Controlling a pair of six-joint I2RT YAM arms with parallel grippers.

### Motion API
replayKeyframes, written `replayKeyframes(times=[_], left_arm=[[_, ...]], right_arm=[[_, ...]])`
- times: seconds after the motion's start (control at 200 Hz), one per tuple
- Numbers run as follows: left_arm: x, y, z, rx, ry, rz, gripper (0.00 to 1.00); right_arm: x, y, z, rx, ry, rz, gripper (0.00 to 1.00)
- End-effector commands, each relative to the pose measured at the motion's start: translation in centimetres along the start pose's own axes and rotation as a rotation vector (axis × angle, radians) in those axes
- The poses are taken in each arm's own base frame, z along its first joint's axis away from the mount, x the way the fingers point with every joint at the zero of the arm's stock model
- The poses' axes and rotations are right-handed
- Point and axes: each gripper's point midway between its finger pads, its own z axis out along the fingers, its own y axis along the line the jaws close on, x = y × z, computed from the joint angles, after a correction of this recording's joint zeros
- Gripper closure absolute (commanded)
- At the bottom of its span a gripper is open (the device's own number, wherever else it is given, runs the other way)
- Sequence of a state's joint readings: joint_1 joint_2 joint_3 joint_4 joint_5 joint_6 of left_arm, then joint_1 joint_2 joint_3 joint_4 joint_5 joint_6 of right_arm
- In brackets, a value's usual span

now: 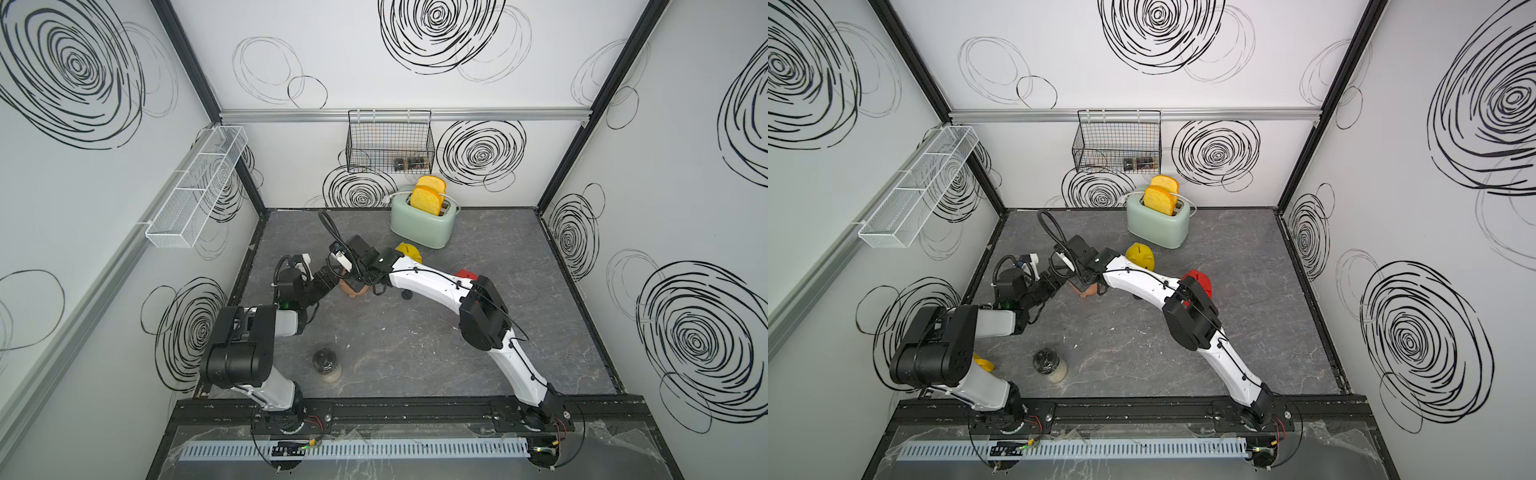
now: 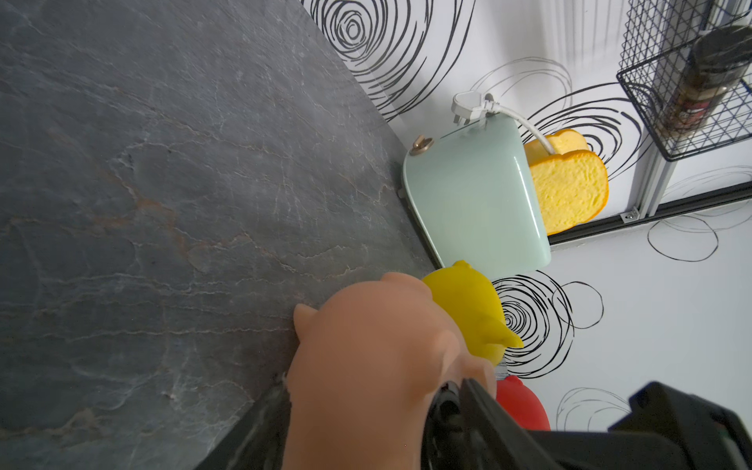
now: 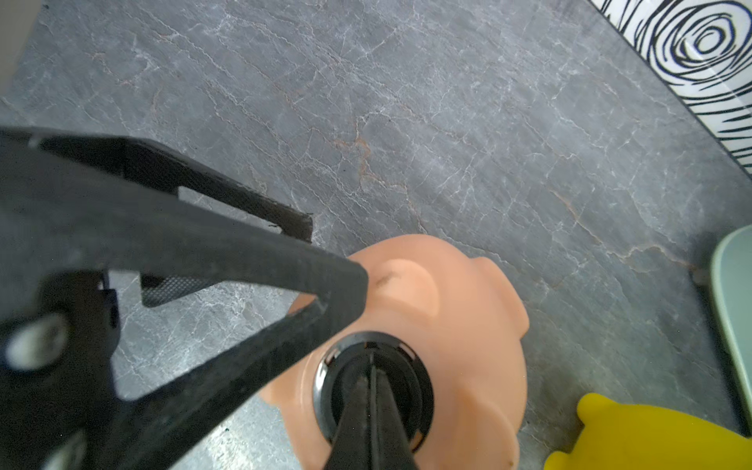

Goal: Close piggy banks
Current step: Insert the knob into the piggy bank, then screw the knob on the piggy bank.

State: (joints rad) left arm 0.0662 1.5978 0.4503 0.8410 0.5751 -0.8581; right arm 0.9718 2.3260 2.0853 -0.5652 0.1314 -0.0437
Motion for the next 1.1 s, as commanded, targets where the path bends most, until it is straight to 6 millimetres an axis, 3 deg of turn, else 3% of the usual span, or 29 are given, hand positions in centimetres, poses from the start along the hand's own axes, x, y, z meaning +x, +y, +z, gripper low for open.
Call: replayKeyframes(times=[0.0, 0.675, 1.091], left_arm=[[-1.1, -1.6, 0.5, 0.059, -0.024, 0.035, 0.3], [-0.5, -1.9, 1.4, 0.069, 0.007, 0.042, 0.32], [-0.2, -1.6, 1.7, 0.063, 0.02, 0.034, 0.32]], right_arm=[[2.0, 0.1, 0.0, -0.019, 0.061, -0.047, 1.0], [2.3, -0.8, -0.5, -0.059, 0.04, -0.109, 1.0], [2.2, -0.3, -0.9, -0.09, -0.025, -0.144, 1.0]])
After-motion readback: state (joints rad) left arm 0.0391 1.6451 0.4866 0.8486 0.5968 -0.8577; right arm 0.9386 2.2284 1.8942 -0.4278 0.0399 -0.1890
